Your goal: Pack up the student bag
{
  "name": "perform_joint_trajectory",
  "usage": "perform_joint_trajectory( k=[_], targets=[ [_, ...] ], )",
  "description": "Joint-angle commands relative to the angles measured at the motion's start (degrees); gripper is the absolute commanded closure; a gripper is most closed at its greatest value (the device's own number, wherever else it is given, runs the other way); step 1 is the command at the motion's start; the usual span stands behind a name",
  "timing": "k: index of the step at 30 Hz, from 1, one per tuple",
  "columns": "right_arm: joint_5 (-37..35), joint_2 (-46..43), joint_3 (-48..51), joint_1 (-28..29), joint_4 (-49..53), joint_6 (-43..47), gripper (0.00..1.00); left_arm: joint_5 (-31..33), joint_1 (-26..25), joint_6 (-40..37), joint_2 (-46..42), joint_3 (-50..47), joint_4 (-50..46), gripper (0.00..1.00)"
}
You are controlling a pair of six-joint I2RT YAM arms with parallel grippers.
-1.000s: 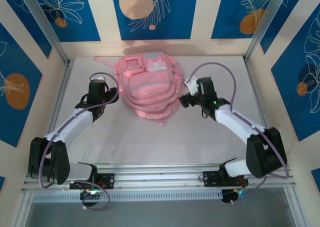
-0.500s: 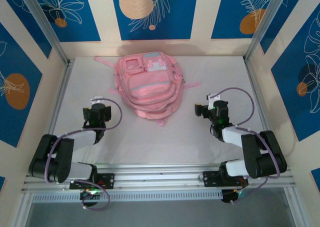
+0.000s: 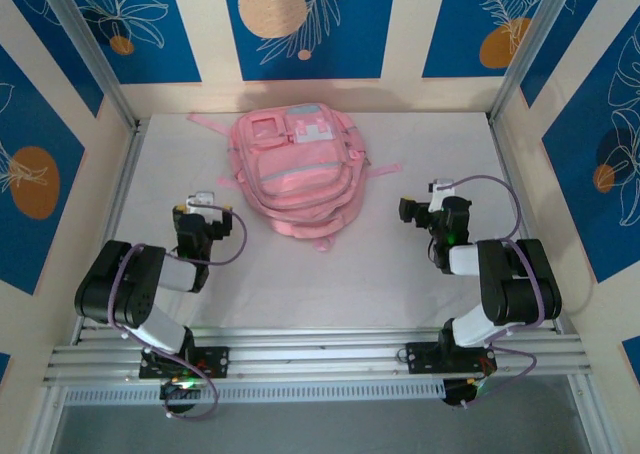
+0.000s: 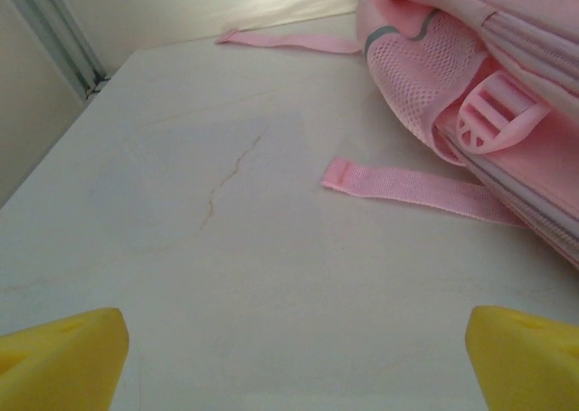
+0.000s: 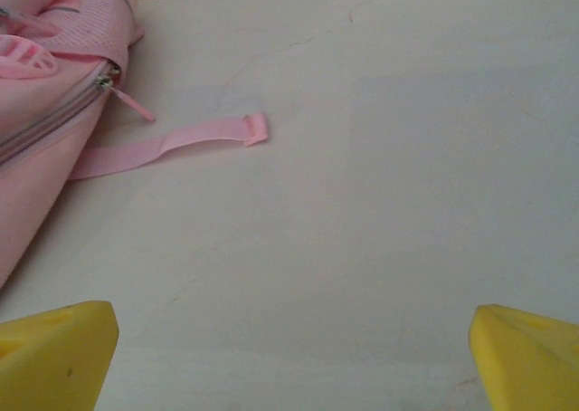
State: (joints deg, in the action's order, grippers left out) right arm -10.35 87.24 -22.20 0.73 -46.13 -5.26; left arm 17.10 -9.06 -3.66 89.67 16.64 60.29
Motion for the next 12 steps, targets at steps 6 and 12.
perform_joint_trajectory(
  k=[6,12],
  targets=[
    [3.34,-0.01,-1.73,-0.29,0.15,-0.81,0.01,-0.93,0.40,-0.72,0.44,1.90,0.42,0.00],
    [3.16,-0.14,-1.51,-0.21,-0.26,-0.72,0.01,-0.78,0.49,-0.56,0.42,2.33,-0.49,0.00]
  ],
)
